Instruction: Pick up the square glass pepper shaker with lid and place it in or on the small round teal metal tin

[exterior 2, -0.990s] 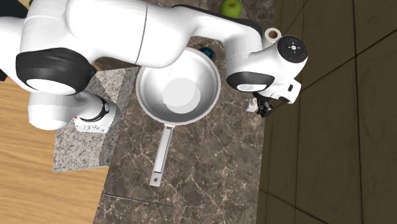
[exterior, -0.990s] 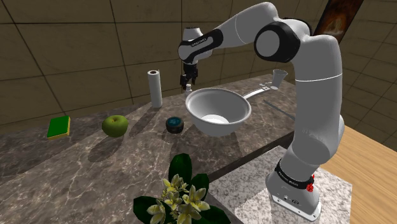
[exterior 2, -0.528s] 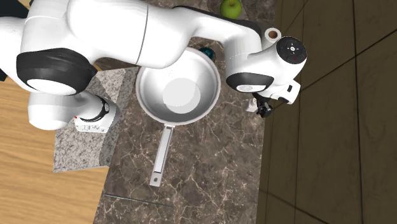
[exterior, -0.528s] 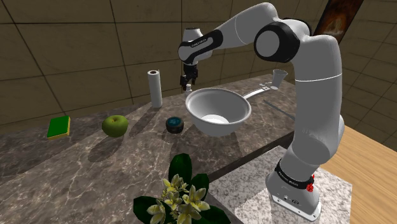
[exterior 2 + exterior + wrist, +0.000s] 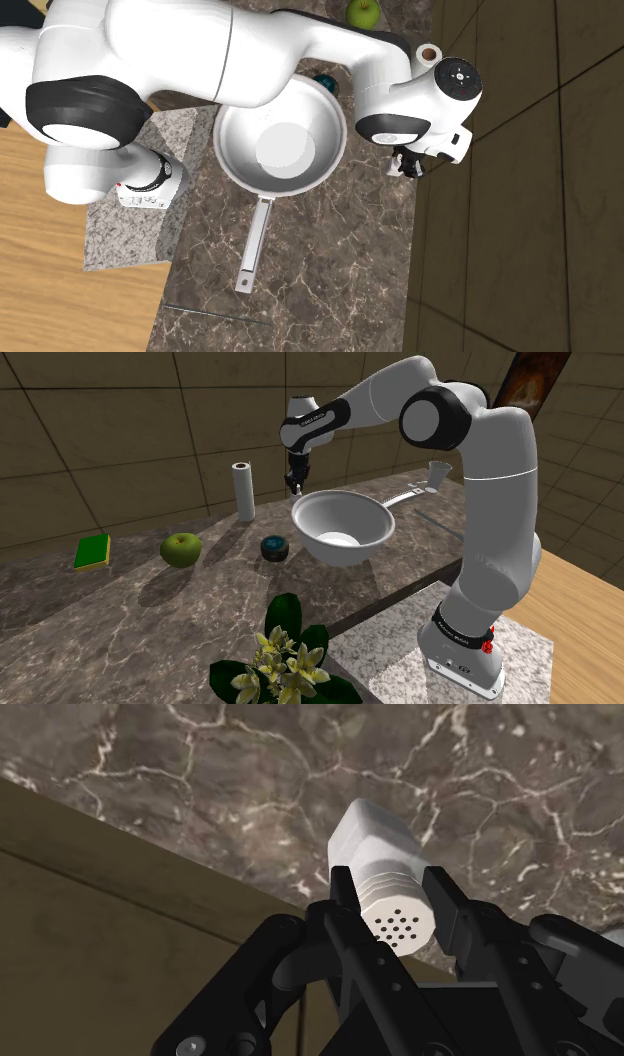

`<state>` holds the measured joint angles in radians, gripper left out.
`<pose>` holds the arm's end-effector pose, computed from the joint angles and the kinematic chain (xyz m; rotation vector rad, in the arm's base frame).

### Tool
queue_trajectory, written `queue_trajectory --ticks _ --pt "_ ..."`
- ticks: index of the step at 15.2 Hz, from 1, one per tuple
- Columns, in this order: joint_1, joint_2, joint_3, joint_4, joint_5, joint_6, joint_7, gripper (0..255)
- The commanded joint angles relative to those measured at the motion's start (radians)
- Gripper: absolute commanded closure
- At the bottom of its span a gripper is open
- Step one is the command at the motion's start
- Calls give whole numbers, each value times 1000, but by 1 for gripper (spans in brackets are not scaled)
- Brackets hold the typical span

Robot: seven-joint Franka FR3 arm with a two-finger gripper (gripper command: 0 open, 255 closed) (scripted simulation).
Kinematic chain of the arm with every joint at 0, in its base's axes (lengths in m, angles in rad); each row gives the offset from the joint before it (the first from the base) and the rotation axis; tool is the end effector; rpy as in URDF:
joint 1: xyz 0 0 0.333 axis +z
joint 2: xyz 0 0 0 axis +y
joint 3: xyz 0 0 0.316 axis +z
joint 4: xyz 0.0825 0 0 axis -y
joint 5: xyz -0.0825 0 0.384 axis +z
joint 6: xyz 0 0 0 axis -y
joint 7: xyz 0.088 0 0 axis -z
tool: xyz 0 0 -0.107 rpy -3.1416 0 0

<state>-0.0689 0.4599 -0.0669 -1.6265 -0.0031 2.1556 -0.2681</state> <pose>0.6785 -0.0872 0.3619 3.0868 0.2194 0.0965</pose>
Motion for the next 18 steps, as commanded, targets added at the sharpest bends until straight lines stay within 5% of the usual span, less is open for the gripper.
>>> queue_trajectory --ticks 1,18 --pt "0 0 0 0 0 0 0 255" --pt "1 -61 -2 127 -3 -187 -3 255"
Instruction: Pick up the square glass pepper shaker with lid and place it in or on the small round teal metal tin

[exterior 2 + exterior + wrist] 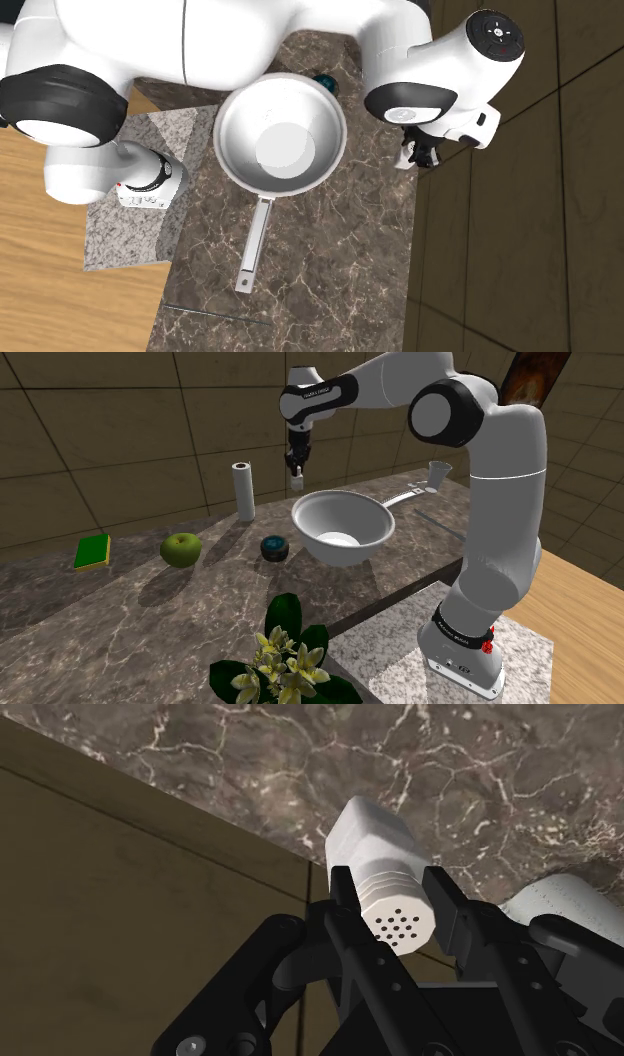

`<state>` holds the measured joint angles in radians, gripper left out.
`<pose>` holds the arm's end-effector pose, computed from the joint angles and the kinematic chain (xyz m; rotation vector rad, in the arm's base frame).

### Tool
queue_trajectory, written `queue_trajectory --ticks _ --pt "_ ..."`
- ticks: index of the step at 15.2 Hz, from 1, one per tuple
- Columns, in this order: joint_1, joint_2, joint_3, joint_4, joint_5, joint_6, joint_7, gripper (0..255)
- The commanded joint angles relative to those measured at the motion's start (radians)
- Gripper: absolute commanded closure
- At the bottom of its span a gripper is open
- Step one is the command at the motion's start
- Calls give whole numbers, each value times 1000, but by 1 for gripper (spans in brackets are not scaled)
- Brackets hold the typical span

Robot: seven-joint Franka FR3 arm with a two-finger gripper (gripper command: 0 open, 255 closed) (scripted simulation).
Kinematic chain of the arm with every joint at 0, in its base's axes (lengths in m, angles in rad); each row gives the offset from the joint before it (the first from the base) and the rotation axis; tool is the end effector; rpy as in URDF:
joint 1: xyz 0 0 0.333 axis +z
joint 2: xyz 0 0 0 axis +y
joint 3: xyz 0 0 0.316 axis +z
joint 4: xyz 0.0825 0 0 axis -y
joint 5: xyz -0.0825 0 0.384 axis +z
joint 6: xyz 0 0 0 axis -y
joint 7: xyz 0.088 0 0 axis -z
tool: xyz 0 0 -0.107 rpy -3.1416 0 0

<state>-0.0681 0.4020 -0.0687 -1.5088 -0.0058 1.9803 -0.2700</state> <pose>0.6787 -0.0871 0.4412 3.0867 0.2191 0.0967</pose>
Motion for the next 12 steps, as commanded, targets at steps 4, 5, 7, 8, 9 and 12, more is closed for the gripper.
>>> queue_trajectory --ticks 4,5,7,8,9,12 --pt "-1 -10 -1 52 0 -63 -2 255" --pt "-1 -11 -1 64 0 -75 -2 255" --pt "-1 -12 -1 89 0 -102 -2 255" --pt "-1 -12 -1 89 0 -102 -2 255" --pt "12 -43 3 48 -5 -92 15 255" --pt "51 -127 18 -61 -18 -68 70 255"
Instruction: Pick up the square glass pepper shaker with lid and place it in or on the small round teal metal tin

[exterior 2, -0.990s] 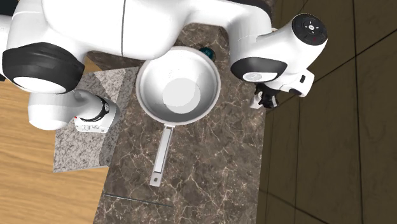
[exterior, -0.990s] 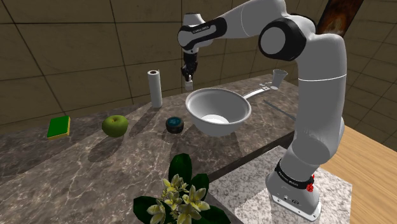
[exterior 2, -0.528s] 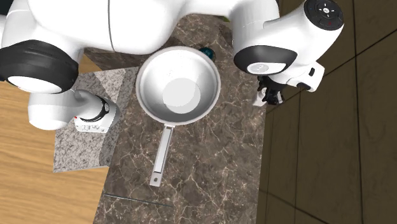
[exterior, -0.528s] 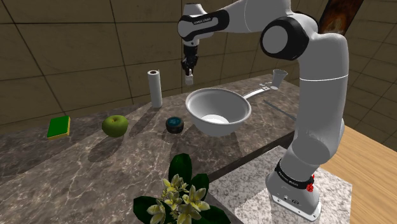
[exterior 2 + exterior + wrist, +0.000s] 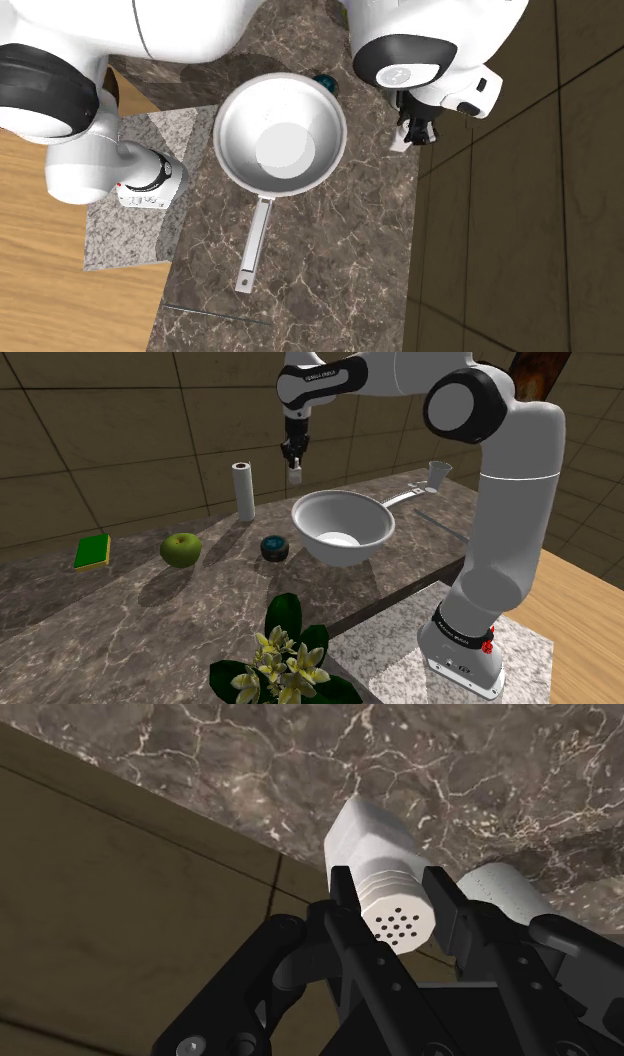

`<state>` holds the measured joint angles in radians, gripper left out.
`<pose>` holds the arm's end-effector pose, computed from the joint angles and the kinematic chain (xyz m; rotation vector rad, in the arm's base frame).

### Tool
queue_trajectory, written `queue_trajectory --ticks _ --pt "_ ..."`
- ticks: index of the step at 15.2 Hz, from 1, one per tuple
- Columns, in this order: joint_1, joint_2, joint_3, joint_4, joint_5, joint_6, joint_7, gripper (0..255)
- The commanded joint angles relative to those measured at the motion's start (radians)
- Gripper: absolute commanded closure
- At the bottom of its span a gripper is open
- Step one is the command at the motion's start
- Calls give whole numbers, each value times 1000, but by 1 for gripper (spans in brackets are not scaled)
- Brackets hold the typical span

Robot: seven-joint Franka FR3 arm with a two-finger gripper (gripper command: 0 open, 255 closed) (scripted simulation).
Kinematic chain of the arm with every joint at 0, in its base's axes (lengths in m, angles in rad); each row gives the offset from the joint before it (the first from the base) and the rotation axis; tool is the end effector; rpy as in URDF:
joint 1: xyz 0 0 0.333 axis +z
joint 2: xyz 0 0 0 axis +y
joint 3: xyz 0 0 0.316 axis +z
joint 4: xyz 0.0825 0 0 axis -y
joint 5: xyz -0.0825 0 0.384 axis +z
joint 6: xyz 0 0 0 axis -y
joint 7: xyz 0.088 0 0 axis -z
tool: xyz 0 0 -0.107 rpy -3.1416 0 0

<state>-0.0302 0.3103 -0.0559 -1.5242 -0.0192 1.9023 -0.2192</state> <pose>0.6601 -0.0539 0.4878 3.0870 0.2195 0.0961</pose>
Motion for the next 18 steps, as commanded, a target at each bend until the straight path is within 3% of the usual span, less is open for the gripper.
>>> queue_trajectory --ticks 1,9,18 --pt "25 -61 10 -77 -9 15 38 255" --pt "118 -235 72 -276 -33 33 198 255" --pt "215 -366 167 -396 -36 12 391 255"
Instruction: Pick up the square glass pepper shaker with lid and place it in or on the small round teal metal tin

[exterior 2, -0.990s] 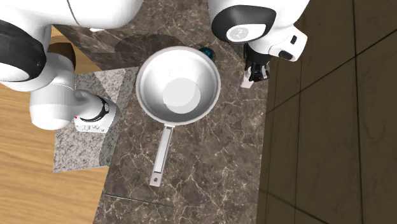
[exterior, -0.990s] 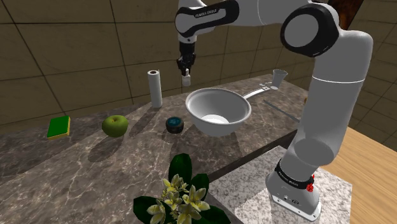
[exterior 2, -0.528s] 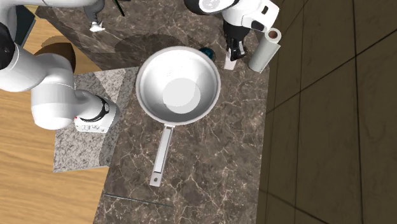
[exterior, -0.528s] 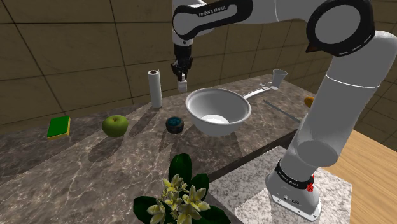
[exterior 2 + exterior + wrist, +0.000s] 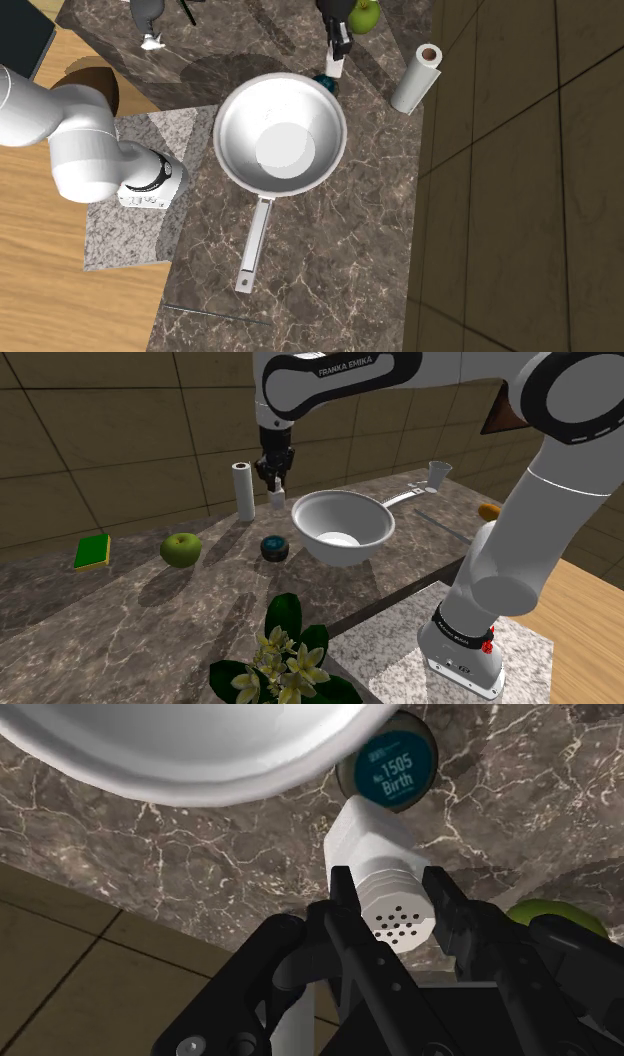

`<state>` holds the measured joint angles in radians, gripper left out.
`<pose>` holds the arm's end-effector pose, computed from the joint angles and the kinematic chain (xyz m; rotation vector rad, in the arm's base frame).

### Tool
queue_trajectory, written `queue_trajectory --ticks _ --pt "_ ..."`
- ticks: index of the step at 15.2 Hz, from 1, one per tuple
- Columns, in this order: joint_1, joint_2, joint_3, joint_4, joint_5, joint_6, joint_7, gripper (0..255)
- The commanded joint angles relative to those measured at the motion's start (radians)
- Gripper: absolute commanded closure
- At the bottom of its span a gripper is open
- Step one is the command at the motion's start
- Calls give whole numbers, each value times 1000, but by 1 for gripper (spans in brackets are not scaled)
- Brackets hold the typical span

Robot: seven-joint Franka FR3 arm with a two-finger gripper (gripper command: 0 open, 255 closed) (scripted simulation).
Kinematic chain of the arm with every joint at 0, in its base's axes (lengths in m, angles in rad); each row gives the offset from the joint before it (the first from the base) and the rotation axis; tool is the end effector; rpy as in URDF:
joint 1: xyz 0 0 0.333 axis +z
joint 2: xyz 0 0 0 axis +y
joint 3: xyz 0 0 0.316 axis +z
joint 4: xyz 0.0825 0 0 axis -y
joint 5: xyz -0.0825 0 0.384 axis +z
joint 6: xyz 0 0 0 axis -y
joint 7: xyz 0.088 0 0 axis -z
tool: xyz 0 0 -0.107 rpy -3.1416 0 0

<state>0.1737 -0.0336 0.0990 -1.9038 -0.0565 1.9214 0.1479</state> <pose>0.5369 0.1466 0.5148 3.0873 0.2209 0.0956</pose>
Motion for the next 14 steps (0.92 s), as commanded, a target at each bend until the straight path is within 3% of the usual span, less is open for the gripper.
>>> queue_trajectory --ticks 1,14 --pt "25 -35 27 -25 2 -12 52 255" --pt "25 0 28 -162 -7 159 66 255"
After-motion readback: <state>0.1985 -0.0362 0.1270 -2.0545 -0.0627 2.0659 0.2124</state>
